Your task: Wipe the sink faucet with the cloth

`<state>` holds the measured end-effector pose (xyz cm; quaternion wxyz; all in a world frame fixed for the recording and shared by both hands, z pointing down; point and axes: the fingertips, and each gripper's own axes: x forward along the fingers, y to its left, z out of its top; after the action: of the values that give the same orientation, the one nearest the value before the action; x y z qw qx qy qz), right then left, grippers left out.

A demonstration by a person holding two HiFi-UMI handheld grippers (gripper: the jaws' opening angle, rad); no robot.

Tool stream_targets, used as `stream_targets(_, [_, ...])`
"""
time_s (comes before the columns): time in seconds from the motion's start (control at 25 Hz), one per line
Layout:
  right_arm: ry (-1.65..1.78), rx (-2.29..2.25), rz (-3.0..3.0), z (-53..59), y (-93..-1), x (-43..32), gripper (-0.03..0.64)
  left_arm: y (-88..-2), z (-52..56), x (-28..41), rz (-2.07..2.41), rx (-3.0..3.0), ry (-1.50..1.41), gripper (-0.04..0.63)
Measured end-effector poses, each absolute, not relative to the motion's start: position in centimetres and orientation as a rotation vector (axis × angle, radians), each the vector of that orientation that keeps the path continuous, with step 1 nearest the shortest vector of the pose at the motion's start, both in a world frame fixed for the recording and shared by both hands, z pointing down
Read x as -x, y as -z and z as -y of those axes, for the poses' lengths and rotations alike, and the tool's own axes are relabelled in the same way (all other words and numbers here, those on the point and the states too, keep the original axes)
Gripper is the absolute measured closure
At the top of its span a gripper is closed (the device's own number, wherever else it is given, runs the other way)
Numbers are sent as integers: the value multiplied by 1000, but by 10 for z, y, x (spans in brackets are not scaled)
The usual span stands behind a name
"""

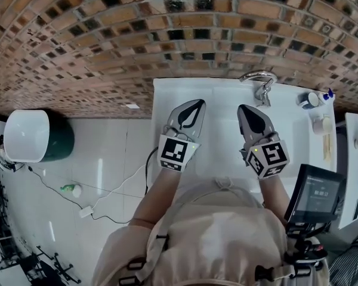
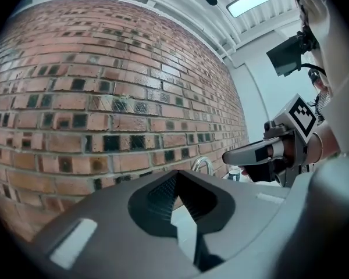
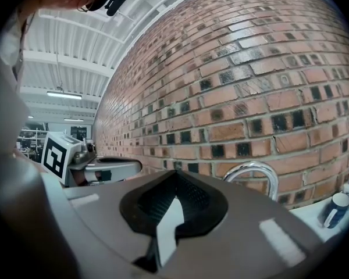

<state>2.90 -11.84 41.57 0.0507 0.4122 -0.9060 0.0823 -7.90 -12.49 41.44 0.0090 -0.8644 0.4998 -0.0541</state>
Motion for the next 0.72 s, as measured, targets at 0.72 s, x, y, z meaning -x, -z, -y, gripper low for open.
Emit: stream_targets(0.72, [-201, -1273, 2739, 118, -414, -34, 631, -419, 132, 84, -1603, 2702, 195, 594])
